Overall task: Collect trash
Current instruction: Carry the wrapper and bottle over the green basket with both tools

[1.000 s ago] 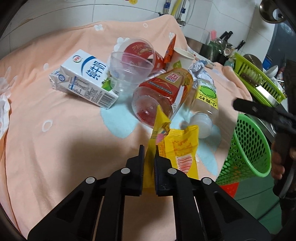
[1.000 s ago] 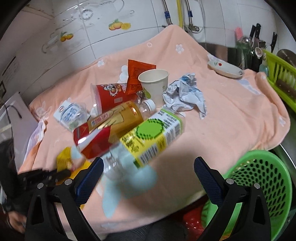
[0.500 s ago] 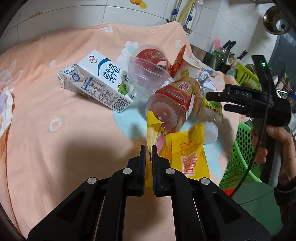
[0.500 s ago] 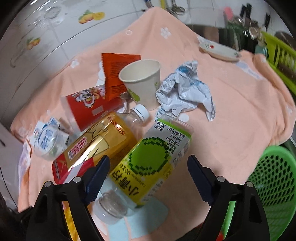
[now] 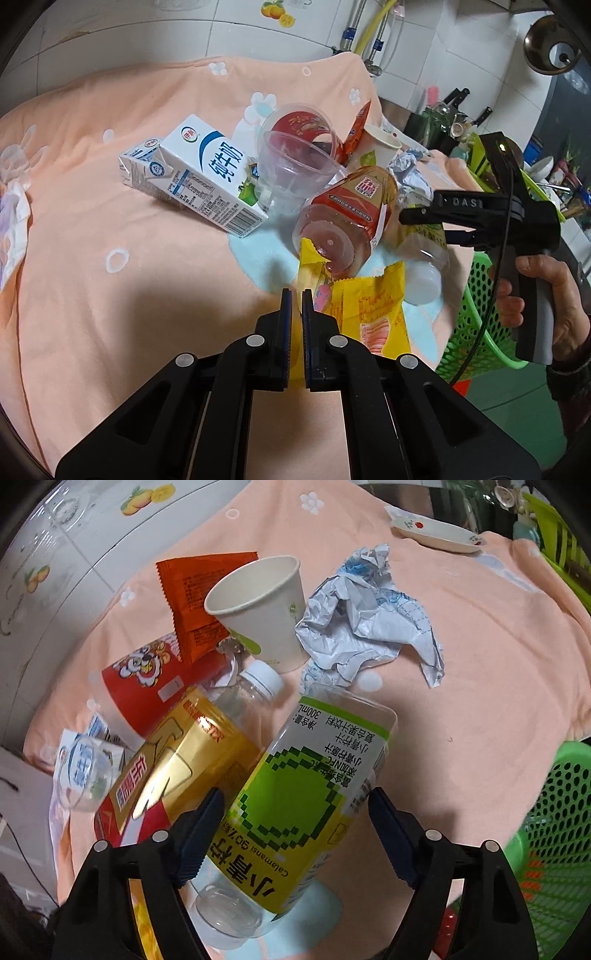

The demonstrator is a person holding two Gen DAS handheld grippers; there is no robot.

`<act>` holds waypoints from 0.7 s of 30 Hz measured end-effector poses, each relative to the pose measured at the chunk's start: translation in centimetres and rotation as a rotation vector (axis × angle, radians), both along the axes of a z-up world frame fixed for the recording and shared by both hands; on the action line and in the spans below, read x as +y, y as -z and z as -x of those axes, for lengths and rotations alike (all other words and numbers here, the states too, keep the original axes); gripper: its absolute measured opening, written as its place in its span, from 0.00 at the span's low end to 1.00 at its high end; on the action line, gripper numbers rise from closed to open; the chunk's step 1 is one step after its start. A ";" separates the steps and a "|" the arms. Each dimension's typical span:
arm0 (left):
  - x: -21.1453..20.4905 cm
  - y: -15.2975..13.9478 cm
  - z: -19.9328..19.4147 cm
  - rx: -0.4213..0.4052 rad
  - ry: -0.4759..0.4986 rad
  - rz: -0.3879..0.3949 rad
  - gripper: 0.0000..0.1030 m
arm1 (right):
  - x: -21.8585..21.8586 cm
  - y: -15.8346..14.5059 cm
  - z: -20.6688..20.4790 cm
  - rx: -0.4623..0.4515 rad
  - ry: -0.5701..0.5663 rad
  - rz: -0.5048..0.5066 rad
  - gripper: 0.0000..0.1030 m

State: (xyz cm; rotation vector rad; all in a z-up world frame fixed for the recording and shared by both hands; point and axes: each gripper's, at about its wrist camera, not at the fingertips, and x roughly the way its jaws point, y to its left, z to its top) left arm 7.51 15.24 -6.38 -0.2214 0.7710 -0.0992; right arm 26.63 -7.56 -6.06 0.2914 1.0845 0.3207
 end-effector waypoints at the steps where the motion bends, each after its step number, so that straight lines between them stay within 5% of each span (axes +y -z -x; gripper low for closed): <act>1: -0.1 0.0 -0.1 0.001 0.001 0.000 0.04 | -0.2 0.0 0.2 -0.001 -0.006 0.004 0.72; 21: -0.5 2.0 -1.6 0.106 0.032 0.034 0.05 | -0.5 0.5 0.1 0.035 -0.064 -0.031 0.69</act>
